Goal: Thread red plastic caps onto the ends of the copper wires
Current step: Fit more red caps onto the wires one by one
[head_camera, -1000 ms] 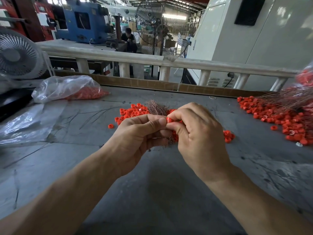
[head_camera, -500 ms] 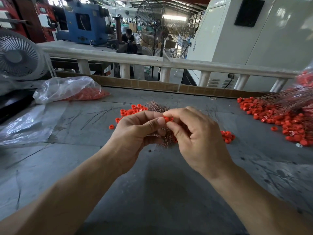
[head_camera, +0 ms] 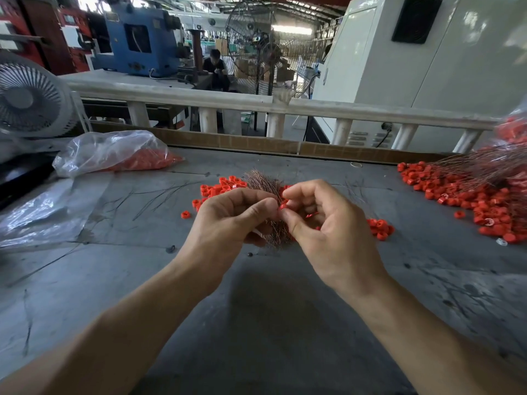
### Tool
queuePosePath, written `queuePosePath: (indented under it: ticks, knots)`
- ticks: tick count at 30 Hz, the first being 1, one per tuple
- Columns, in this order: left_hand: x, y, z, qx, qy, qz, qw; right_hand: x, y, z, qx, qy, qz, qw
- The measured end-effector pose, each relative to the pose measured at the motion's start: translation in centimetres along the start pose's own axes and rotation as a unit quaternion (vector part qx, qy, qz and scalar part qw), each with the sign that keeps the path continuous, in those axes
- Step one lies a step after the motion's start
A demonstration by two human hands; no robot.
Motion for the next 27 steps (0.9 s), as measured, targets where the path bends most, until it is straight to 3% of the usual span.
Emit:
queuePosePath:
  ticks: [6, 27]
  knots:
    - [0.1, -0.3, 0.2, -0.027, -0.028, -0.037, 0.999, 0.3, -0.1, 0.1, 0.022, 0.057, 0.042, 0.997]
    - [-1.5, -1.4, 2.8, -0.112, 0.078, 0.062, 0.989, -0.9, -0.6, 0.9, 0.036, 0.111, -0.007, 0.993]
Point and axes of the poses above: each hand's wrist, its own y-axis away from the middle knuckle, its own z-axis out of the back of the hand, x = y × z, the point moved 1 cm from there along -y, towards the middle knuckle, and after that the axes turned 5 degrees about -x, right-handed, at the moved point
